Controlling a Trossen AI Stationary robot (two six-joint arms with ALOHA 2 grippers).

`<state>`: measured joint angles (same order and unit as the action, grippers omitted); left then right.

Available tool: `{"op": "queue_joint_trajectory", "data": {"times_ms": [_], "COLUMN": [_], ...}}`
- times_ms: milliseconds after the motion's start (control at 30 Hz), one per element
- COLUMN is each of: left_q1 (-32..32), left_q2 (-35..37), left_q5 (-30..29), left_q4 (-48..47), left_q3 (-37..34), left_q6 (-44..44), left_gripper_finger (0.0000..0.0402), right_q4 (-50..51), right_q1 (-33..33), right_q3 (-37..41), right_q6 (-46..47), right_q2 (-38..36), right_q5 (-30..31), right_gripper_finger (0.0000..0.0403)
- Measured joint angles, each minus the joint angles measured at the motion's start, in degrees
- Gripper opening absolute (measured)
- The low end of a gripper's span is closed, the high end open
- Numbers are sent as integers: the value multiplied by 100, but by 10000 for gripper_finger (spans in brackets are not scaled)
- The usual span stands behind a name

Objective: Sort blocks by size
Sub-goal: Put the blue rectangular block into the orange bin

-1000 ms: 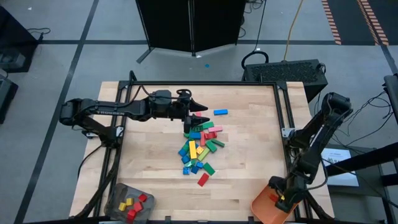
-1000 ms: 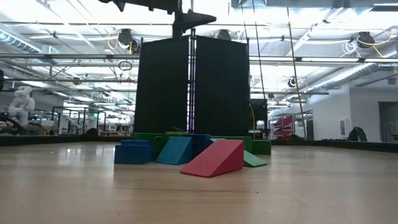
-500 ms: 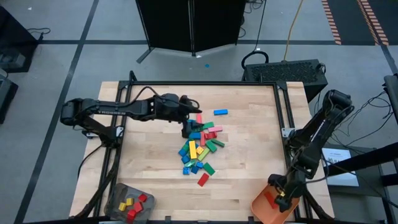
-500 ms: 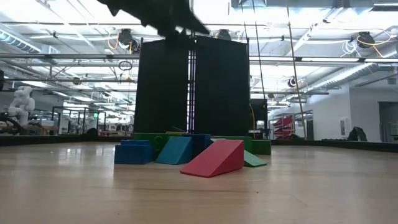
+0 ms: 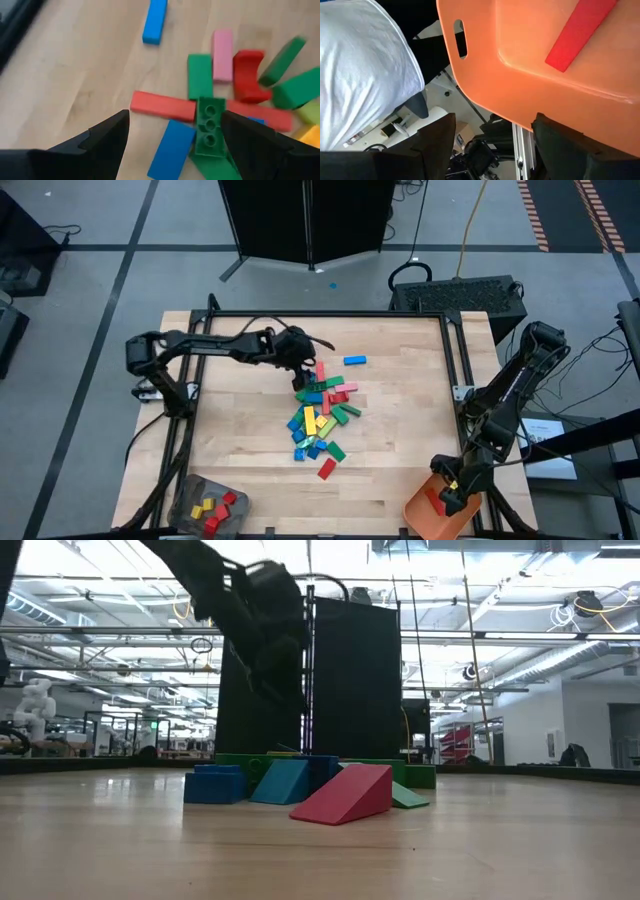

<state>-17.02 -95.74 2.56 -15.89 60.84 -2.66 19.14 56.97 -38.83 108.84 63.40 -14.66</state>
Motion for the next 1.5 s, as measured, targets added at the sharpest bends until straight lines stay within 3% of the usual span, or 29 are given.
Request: {"op": "queue_joint_trajectory", "data": {"times_ms": [567, 733, 967, 1133, 1333, 1500], "left_q1": [-11, -3, 85, 67, 132, 257], "left_q2": [-890, -1175, -1015, -730, -373, 30], "left_q5": [-173, 50, -131, -374, -485, -438], "left_q4": [-470, -567, -598, -679, -887, -812], "left_q3": [-2, 25, -5, 100, 526, 954], "left_q6": [-880, -807, -514, -162, 1, 374], "left_gripper_finger": [307, 253, 117, 116, 116, 116], "right_q4": [47, 44, 86, 254, 309, 445], "right_q1": [-10, -13, -13, -13, -13, -29], "right_q3": [0, 0, 0, 0, 0, 2], "right_q6": [-146, -146, -149, -226, -570, -1021], "right_q2": [0, 0, 0, 0, 0, -12], "right_q5": [689, 739, 739, 801, 1792, 3525], "right_gripper_finger": [256, 256, 256, 256, 256, 256]}}
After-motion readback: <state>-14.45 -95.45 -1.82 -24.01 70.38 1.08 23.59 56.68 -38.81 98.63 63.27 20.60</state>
